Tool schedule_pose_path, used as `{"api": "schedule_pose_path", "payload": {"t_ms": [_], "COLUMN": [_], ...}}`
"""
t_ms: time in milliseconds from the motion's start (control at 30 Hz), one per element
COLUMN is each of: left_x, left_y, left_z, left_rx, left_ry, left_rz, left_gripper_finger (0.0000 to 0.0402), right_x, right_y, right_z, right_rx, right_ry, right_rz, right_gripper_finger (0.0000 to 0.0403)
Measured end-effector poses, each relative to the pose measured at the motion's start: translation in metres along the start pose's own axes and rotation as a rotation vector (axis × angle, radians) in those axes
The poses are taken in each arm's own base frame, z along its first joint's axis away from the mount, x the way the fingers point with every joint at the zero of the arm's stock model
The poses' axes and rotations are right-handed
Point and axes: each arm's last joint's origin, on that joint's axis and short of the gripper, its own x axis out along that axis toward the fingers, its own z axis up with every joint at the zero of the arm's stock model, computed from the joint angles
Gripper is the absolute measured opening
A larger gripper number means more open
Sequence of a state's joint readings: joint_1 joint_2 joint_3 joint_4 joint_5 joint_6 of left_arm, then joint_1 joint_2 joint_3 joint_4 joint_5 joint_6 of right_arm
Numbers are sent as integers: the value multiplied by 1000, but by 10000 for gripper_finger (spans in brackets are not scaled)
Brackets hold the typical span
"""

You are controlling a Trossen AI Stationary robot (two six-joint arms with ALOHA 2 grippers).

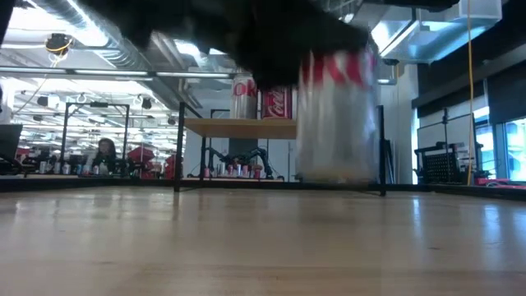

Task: Place canned beverage on shelf
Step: Put the silver soda can on the shelf aligned with the other silver soda can

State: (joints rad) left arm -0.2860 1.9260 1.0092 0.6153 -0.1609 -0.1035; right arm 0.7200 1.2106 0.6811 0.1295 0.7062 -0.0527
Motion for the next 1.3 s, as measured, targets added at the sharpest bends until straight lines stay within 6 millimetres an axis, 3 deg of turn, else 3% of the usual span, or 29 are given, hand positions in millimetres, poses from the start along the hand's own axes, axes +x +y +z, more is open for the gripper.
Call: {"api": "schedule_pose_path", "payload": {"t_ms": [167, 367, 667, 967, 1300], "left_x": [-37, -95, -162, -171, -186], "left_y": [2, 19, 90, 166, 204], "left_z": [44, 91, 120, 111, 108], "left_rx": [26, 85, 24, -64, -122], "left_ry": [-11, -24, -63, -13, -31], "left_rz": [155, 399, 610, 638, 653], "left_gripper_finger": [258, 258, 258, 258, 258], "right_x": [0, 0, 0, 0, 0], "right_y": [0, 0, 0, 0, 0], "right_z": [0, 0, 0, 0, -1], "right_rx": [1, 1, -1, -9, -12], "right_ry": [2, 3, 3, 2, 6], "right_rz": [0, 0, -4, -5, -1], "right_gripper_finger": [315, 315, 315, 315, 315]}}
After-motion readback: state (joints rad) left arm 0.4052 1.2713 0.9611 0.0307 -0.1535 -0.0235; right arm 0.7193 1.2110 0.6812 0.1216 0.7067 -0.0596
